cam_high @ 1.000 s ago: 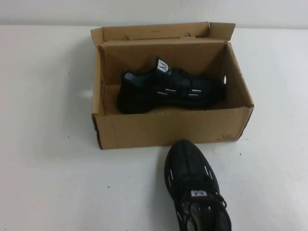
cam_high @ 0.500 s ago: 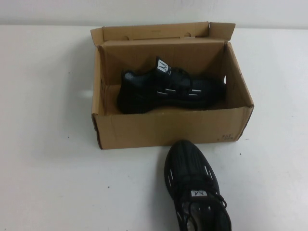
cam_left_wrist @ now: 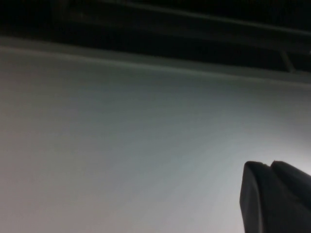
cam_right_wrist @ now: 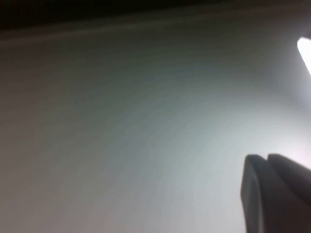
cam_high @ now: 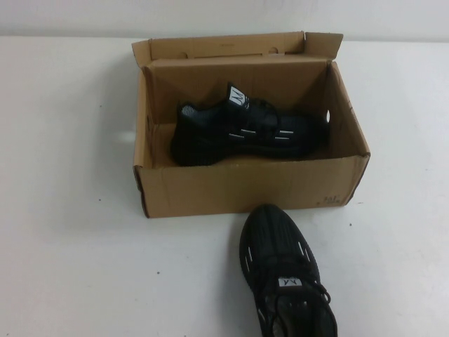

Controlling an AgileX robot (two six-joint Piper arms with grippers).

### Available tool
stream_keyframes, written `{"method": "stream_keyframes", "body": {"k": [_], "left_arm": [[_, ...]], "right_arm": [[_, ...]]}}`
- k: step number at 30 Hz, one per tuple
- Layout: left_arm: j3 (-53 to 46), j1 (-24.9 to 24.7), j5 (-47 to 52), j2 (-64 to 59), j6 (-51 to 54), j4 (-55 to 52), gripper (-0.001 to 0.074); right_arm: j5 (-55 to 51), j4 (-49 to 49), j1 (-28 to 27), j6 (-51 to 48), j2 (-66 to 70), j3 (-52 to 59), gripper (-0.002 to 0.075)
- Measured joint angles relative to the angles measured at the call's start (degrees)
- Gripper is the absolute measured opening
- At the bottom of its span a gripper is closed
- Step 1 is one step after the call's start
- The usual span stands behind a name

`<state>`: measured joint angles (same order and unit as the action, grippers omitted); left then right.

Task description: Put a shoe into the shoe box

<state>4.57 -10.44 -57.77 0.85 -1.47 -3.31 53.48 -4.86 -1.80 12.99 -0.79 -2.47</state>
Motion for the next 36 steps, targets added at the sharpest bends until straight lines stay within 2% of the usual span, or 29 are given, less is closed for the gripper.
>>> {"method": "stream_keyframes", "body": {"k": [3, 8, 12, 18, 22, 28, 33, 36], "left_arm": [[7.8, 0.0, 5.3, 0.0, 0.1, -2.7, -0.0004], [22.2, 0.0, 18.3, -1.9, 0.4, -4.2, -0.0004], [33.2, 0.0, 27.5, -10.0, 0.9, -5.0, -0.0004], [46.3, 0.0, 47.1, -25.2, 0.9, -5.8, -0.0004], [47.5, 0.0, 52.4, -34.1, 2.3, -5.8, -0.0004], [47.5, 0.0, 53.6, -43.5, 0.9, -5.8, -0.0004], [47.5, 0.0, 66.2, -47.1, -7.0, -5.7, -0.0004], [47.5, 0.0, 75.4, -47.4, -8.3, -5.5, -0.0004]], "right_arm": [[-2.5, 0.5, 0.0, 0.9, 0.0, -7.7, -0.0016], [-17.7, 2.9, 0.0, 1.4, 0.2, -25.3, -0.0016], [-32.9, 8.9, 0.0, 1.4, 5.8, -39.7, -0.0016], [-62.3, 10.5, 0.0, 1.4, 19.0, -55.7, -0.0016], [-81.9, 9.4, 0.0, -2.0, 26.7, -57.9, -0.0016], [-99.8, 13.2, 0.0, -5.1, 34.0, -57.8, -0.0016], [-114.0, 22.3, 0.0, -7.0, 40.3, -57.8, -0.0016], [-119.7, 29.9, 0.0, -15.1, 44.3, -57.8, -0.0016]]}}
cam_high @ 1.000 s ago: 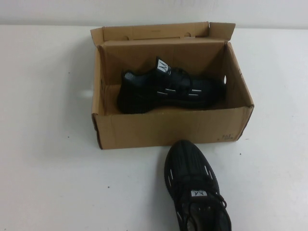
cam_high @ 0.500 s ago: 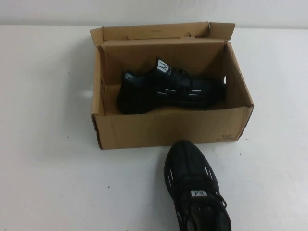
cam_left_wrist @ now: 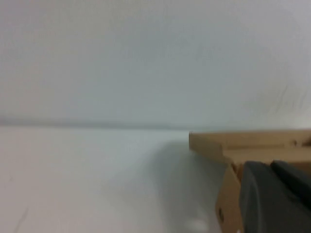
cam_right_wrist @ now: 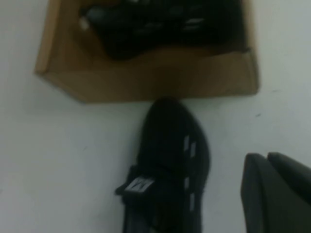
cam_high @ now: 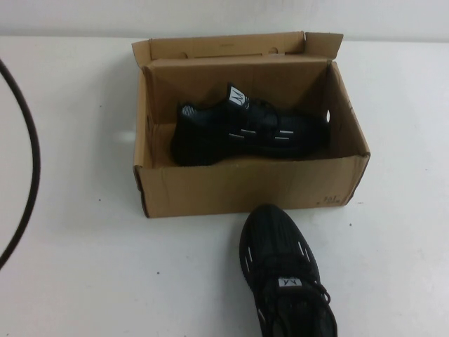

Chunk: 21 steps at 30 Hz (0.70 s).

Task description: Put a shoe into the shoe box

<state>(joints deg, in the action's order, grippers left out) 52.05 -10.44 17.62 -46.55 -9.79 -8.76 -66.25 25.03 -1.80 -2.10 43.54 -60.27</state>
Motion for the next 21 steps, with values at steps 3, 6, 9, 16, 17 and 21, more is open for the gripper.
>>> {"method": "stream_keyframes", "body": {"k": [3, 6, 9, 16, 17, 21], "left_arm": [[1.4, 0.0, 9.5, -0.1, 0.0, 0.5, -0.0004], [4.8, 0.0, 18.8, -0.4, 2.7, 2.2, -0.0004], [9.3, 0.0, 28.0, -1.5, 6.3, 4.6, -0.0004], [16.9, 0.0, 44.4, -5.0, 9.1, 10.2, -0.0004], [17.2, 0.0, 45.6, -5.2, 9.1, 10.6, -0.0004], [17.3, 0.0, 47.7, -5.4, 9.2, 11.4, -0.0004]], "right_arm": [[-2.8, 9.5, 0.0, -9.0, 3.5, 0.0, -0.0016], [-3.1, 16.4, 0.9, -17.7, 6.1, 0.0, -0.0016], [-3.1, 17.6, 4.1, -22.3, 7.9, 0.0, -0.0016], [1.2, 14.2, 19.8, -27.4, 11.3, 2.5, -0.0016], [1.9, 12.6, 22.6, -27.5, 11.8, 3.1, -0.0014], [4.7, 5.2, 32.5, -24.1, 14.2, 3.9, 0.0010]]}}
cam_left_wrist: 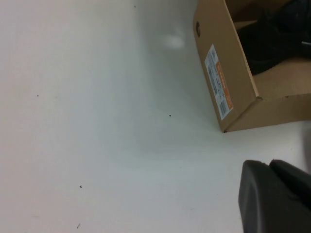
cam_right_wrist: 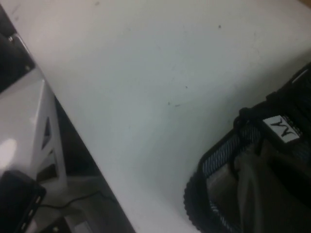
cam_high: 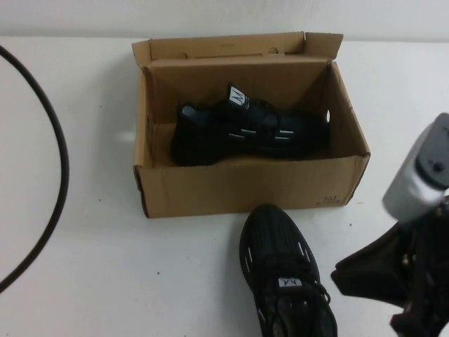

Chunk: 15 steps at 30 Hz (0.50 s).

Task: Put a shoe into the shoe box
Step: Pick up the shoe from the table

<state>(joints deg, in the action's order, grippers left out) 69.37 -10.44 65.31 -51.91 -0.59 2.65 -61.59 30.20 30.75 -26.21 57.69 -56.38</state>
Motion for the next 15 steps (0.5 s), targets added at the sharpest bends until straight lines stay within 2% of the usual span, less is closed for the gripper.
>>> {"method": "stream_keyframes", "body": {"k": [5, 12, 15], "left_arm": [[0.0, 0.0, 0.5, -0.1, 0.1, 0.0, -0.0004], [0.0, 0.0, 0.5, -0.1, 0.1, 0.1, -0.0004], [0.0, 0.0, 0.5, -0.1, 0.1, 0.2, -0.0004]], "right_arm": [[4.9, -8.3, 6.9, 5.3, 4.4, 0.1, 0.0109], [7.1, -13.6, 7.9, 6.2, 13.2, 0.1, 0.0330], [8.1, -15.2, 7.9, 6.2, 17.1, 0.1, 0.0375]]}}
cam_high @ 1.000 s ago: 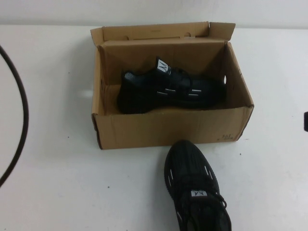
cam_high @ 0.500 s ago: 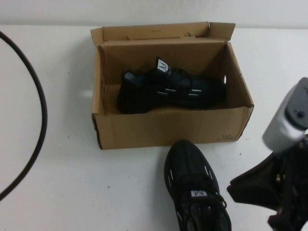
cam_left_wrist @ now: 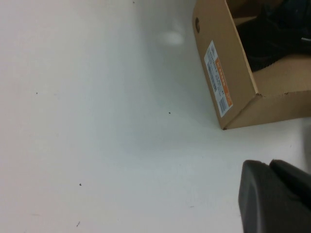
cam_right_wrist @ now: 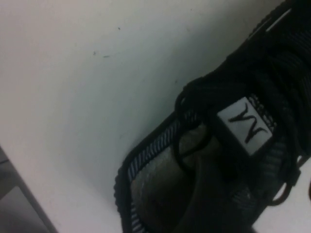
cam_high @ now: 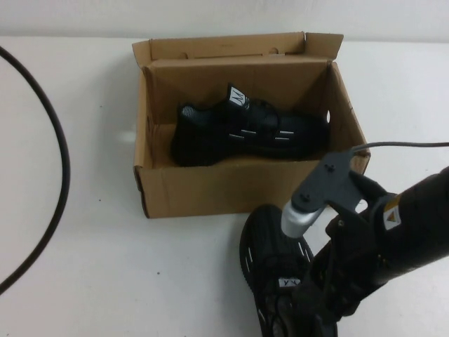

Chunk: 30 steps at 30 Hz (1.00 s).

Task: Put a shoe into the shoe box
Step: Pick up the shoe from the table

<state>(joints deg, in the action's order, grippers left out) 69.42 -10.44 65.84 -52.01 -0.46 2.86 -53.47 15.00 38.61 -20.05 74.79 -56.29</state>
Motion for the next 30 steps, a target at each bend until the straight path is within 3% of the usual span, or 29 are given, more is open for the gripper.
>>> {"method": "stream_keyframes", "body": {"k": [12, 15, 18, 20, 23, 30], "left_arm": [[0.1, 0.0, 0.0, 0.0, 0.0, 0.0, -0.0004], [0.1, 0.0, 0.0, 0.0, 0.0, 0.0, -0.0004], [0.1, 0.0, 0.1, 0.0, 0.0, 0.0, -0.0004], [0.1, 0.0, 0.5, 0.0, 0.0, 0.0, -0.0004], [0.2, 0.0, 1.8, 0.0, 0.0, 0.0, -0.0004], [0.5, 0.0, 3.6, 0.0, 0.0, 3.5, -0.0004]], "right_arm": [[5.2, -3.2, 0.0, -2.5, 9.1, 0.0, 0.0389], [7.1, -5.2, 0.0, -2.5, 10.2, 0.0, 0.0309], [8.8, -5.3, 0.0, -2.3, 10.8, 0.0, 0.0112], [9.2, -4.7, 0.0, -3.2, 10.8, 0.0, 0.0041], [7.3, -4.1, 0.0, -4.3, 10.7, -1.6, 0.0004], [-4.2, -0.6, 0.0, -7.8, 8.6, -12.4, -0.0005]]}}
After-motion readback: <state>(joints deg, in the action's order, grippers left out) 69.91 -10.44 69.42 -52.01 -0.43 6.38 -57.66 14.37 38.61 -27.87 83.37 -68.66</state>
